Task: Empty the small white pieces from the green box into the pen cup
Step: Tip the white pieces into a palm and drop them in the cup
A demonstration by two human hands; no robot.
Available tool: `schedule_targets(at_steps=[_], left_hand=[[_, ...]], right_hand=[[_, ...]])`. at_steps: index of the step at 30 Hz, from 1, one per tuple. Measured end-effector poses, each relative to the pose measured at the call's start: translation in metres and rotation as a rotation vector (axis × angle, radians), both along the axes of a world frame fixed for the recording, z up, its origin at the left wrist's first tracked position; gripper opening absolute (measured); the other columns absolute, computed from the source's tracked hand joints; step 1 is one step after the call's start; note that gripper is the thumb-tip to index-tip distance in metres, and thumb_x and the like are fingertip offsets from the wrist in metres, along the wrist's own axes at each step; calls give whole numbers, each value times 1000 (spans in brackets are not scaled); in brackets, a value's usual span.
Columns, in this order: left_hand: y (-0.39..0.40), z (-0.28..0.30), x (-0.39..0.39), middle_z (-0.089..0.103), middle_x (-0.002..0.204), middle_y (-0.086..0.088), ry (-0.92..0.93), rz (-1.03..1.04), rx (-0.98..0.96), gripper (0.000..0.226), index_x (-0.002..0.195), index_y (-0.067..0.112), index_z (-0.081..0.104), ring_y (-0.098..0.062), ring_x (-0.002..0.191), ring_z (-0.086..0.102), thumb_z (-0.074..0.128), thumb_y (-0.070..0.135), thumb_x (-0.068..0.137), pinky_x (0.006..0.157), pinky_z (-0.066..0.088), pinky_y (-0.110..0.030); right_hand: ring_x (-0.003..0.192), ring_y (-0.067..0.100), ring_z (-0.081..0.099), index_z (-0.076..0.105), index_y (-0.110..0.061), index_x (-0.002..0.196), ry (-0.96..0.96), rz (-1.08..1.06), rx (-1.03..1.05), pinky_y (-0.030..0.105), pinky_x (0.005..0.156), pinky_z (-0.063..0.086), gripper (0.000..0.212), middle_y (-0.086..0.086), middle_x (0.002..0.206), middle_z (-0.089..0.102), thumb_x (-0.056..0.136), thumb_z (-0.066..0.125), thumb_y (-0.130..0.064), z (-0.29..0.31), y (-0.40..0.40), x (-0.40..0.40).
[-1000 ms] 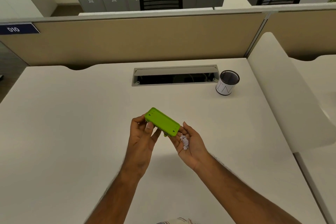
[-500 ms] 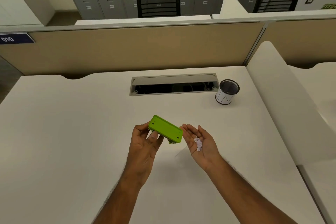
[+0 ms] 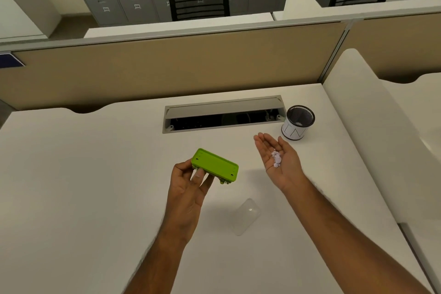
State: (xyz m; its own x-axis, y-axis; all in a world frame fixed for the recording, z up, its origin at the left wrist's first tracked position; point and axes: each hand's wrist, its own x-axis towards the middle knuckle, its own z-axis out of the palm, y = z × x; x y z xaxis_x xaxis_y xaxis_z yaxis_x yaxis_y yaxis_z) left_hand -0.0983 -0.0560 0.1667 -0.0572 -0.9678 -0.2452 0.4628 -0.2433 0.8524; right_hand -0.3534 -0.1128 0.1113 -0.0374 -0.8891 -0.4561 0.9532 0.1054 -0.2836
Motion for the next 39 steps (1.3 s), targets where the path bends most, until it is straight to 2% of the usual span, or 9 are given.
schedule_targets(at_steps=[3,7,12,19,21,24,33,35,39], left_hand=[[-7,1,-4,52,145,-28,-13,4,-3,30,127,11,53,-41,137,56,64,15,100,106,55,-41],[-15,1,-9,57,140,-26,-20,17,-14,29,122,12,56,-35,131,63,63,16,95,105,56,-38],[-20,2,-17,72,119,-2,-61,15,-47,24,117,14,57,-22,118,72,62,12,94,104,56,-36],[-27,-4,-21,75,113,4,-85,13,-65,26,116,15,57,-22,117,72,63,10,90,101,58,-34],[-28,-6,-21,75,114,2,-83,10,-62,29,114,16,58,-24,119,71,70,15,88,101,58,-36],[-29,-7,-20,72,124,-7,-81,2,-54,55,110,20,63,-26,121,70,95,40,70,101,58,-36],[-33,-9,-18,71,126,-9,-108,1,-60,60,105,25,67,-27,122,68,99,46,59,104,56,-38],[-33,-10,-17,71,125,-8,-116,-1,-67,55,104,26,67,-26,122,69,99,42,62,104,56,-38],[-32,-13,-16,72,121,-5,-122,9,-98,29,99,26,67,-27,120,68,76,6,80,104,57,-38]], right_hand=[[100,41,77,76,15,95,50,-32,-2,45,84,65,52,30,111,75,110,45,-24,3,-21,-19],[103,39,77,71,12,106,90,-75,-36,43,87,65,47,27,112,76,110,45,-27,7,-47,-48],[102,35,78,78,8,96,170,-161,-73,40,88,64,55,24,110,78,112,41,-30,2,-72,-81],[107,37,76,71,8,106,277,-238,-107,41,88,64,57,24,111,77,111,39,-39,1,-101,-120],[108,37,75,69,8,109,342,-238,-104,41,92,63,64,24,110,77,111,35,-46,1,-108,-129],[108,38,75,71,8,104,430,-226,-98,42,91,63,73,25,108,77,110,30,-52,3,-117,-140],[115,44,71,72,8,107,792,-89,-52,49,103,56,88,27,110,77,106,22,-64,-1,-128,-152],[114,45,71,72,9,104,877,-67,-48,52,106,54,90,29,107,77,106,21,-64,-4,-130,-154],[115,39,71,77,4,95,1061,-16,-41,55,112,48,89,25,107,78,108,16,-61,-7,-128,-156]])
